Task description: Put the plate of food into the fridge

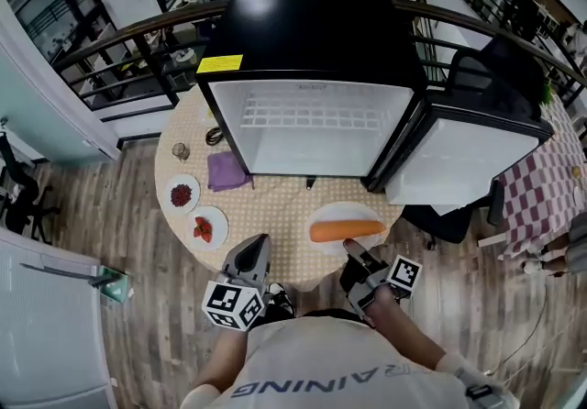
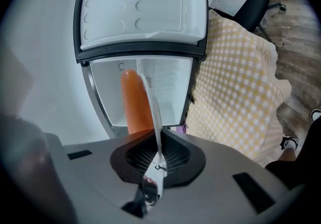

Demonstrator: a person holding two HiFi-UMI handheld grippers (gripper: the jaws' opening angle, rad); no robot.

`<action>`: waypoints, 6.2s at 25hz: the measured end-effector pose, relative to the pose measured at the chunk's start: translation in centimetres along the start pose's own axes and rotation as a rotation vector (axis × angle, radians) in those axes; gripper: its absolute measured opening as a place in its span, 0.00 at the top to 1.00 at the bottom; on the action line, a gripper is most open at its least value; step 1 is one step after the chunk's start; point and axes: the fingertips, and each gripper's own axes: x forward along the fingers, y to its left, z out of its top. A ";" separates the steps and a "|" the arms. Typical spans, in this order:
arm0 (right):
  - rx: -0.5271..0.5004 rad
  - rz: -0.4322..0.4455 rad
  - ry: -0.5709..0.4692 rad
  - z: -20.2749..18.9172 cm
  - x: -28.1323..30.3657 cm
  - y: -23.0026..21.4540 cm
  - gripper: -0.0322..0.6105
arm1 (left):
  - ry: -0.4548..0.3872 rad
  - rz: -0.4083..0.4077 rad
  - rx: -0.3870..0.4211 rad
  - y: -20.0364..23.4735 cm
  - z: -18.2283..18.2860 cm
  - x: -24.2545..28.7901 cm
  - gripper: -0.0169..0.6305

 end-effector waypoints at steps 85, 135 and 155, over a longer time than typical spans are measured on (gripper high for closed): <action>-0.480 -0.349 0.026 14.2 28.3 -5.1 0.58 | 0.032 0.107 -0.111 8.2 0.0 0.8 0.96; -1.243 -0.102 0.004 2.9 8.2 10.7 0.92 | -0.041 -0.097 0.039 2.3 4.7 3.6 0.96; -1.270 -0.093 -0.001 2.0 6.6 11.2 0.92 | -0.041 -0.111 0.074 0.1 5.0 3.9 0.96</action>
